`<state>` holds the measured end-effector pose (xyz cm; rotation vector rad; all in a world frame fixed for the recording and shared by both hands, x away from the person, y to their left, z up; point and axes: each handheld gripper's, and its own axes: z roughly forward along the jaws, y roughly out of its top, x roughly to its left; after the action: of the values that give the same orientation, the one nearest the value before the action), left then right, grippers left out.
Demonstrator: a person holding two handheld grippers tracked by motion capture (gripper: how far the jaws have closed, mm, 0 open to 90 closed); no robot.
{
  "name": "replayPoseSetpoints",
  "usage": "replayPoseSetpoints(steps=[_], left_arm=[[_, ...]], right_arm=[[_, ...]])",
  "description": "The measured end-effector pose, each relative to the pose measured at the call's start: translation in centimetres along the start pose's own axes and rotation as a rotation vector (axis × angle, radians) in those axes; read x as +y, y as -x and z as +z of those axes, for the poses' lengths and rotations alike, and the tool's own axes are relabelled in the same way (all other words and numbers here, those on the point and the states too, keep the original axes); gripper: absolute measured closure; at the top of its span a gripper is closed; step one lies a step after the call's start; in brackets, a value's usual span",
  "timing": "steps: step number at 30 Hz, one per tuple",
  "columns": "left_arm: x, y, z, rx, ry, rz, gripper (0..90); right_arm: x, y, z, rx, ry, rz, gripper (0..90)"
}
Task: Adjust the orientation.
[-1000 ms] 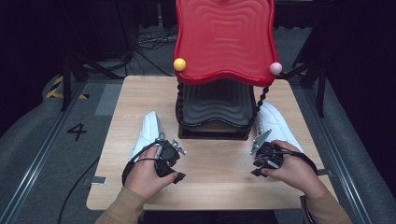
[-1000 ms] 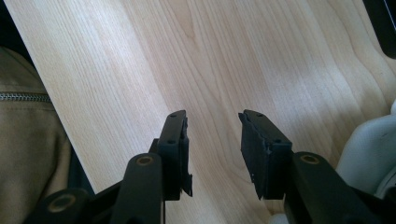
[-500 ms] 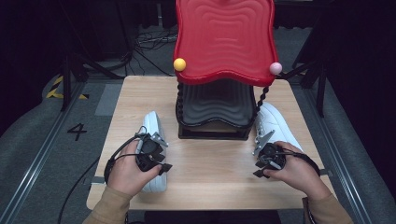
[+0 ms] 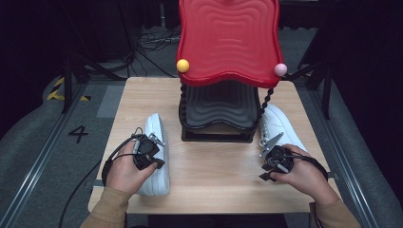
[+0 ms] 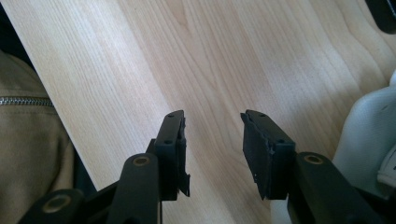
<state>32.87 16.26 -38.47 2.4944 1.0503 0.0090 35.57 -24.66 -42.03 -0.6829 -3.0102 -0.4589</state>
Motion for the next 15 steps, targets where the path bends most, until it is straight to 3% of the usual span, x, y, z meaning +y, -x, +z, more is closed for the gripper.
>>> replayPoseSetpoints(steps=[4,15], left_arm=[[0.2,0.1,0.5,-0.026,-0.004,0.005,90.0],[1.4,1.3,1.4,-0.028,0.010,0.024,90.0]], right_arm=[[0.0,0.1,0.1,0.003,-0.001,0.000,59.6],[0.2,-0.3,0.3,0.004,-0.005,-0.009,58.9]])
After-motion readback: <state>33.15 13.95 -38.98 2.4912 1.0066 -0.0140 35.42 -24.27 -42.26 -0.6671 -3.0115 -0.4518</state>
